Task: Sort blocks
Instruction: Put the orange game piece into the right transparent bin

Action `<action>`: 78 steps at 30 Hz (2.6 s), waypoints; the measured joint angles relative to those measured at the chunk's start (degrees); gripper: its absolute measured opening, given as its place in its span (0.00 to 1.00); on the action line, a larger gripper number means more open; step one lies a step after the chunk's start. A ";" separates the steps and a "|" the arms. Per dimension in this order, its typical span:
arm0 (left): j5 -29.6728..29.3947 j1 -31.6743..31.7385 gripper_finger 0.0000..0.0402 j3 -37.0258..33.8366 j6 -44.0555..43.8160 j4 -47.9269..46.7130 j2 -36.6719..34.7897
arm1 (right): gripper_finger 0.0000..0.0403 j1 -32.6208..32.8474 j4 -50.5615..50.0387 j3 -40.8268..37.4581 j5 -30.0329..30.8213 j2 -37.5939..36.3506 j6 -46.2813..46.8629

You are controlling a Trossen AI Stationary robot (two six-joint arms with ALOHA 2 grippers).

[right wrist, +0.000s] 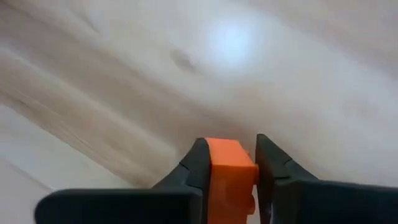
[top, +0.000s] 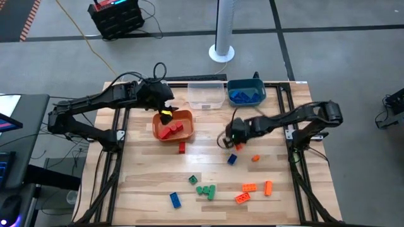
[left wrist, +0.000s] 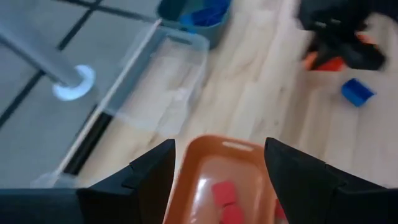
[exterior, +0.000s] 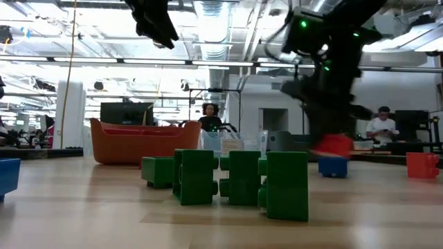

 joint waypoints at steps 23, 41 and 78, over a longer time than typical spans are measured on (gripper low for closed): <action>-6.59 -11.26 0.60 -14.72 -26.87 7.56 -4.54 | 0.22 -31.84 6.65 36.18 -8.31 19.19 -42.76; -15.04 -21.49 0.60 -14.72 -41.78 0.61 -5.71 | 0.36 -29.52 -6.78 52.00 -8.26 36.62 -57.07; -6.40 -22.54 0.60 -14.70 -25.72 -0.16 -5.46 | 0.58 8.85 -26.80 8.32 -13.91 -6.78 -44.10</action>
